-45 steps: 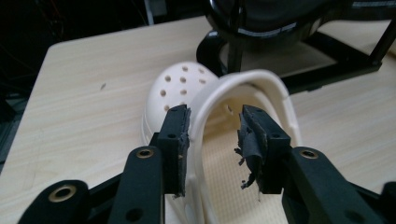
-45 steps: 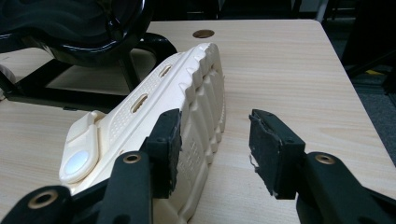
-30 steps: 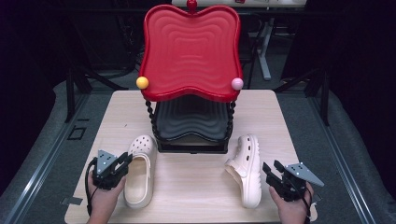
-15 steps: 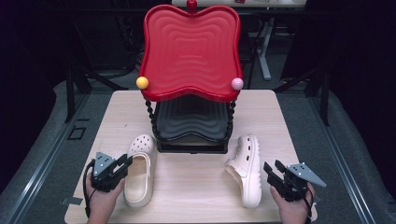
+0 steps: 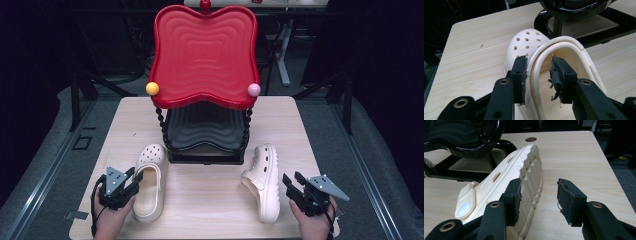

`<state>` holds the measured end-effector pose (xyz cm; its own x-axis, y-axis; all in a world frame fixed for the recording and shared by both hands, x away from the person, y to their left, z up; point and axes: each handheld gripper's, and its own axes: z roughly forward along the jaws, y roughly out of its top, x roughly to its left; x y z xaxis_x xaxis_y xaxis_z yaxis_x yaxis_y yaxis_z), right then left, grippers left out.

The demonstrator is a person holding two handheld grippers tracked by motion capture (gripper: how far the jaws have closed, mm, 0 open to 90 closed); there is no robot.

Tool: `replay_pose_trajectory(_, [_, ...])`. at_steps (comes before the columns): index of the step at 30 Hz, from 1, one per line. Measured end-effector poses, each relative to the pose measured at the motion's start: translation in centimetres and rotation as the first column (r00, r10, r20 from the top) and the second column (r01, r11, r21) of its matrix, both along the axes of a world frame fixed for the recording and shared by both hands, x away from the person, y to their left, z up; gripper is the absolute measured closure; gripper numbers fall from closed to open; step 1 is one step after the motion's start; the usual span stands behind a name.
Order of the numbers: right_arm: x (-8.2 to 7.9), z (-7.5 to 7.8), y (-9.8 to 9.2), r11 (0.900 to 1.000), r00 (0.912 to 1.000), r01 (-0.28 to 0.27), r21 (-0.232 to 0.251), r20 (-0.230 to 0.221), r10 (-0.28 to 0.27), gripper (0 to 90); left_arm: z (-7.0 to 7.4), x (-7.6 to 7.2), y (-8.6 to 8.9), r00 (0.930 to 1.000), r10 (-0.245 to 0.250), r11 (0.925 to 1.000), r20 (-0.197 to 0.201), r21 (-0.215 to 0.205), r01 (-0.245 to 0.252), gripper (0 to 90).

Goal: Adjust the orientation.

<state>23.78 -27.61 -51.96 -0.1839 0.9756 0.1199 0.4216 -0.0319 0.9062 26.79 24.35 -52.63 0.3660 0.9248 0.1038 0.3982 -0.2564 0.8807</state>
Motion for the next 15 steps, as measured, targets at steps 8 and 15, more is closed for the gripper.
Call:
replay_pose_trajectory(8, [-0.1, 0.1, 0.0, 1.0, 1.0, -0.002, -0.01, -0.002, 0.002, 53.5, -0.5, 0.3, 0.2, 0.9993, 0.011, 0.9999, -0.035, 0.004, -0.011, 65.2])
replay_pose_trajectory(15, [-0.2, 0.1, 0.1, 1.0, 1.0, 0.0, -0.011, 0.001, 0.0, 53.6, -1.4, 1.0, 0.1, 0.9973, 0.026, 0.9994, -0.069, 0.026, -0.024, 67.8])
